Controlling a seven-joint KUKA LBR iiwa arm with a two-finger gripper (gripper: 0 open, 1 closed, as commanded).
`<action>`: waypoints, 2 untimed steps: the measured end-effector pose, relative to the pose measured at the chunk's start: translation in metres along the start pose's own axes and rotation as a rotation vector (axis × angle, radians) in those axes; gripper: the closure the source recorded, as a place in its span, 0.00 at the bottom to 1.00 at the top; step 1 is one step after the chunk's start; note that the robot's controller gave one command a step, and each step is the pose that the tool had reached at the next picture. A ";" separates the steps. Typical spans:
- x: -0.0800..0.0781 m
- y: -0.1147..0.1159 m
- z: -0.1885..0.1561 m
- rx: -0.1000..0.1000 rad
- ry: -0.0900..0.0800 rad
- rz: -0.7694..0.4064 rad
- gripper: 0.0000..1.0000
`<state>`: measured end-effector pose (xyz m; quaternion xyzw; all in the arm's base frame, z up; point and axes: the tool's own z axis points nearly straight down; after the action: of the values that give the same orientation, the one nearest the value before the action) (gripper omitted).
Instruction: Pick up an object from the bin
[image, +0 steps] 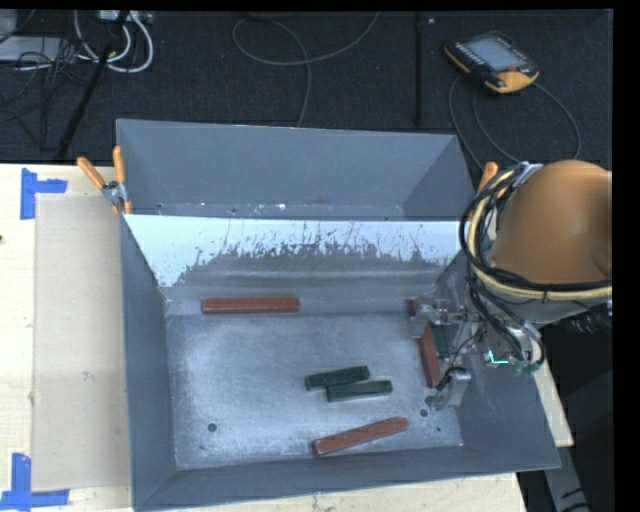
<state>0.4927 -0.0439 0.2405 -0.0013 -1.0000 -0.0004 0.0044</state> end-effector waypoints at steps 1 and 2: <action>-0.001 0.000 -0.003 0.001 -0.007 -0.001 0.00; -0.005 0.014 0.042 0.002 -0.016 -0.027 0.00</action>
Offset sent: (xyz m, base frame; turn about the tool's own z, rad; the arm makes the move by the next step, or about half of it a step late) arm 0.0044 0.0361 -0.1139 -0.0659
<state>0.4969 -0.0302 0.1987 0.0125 -0.9999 0.0004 -0.0035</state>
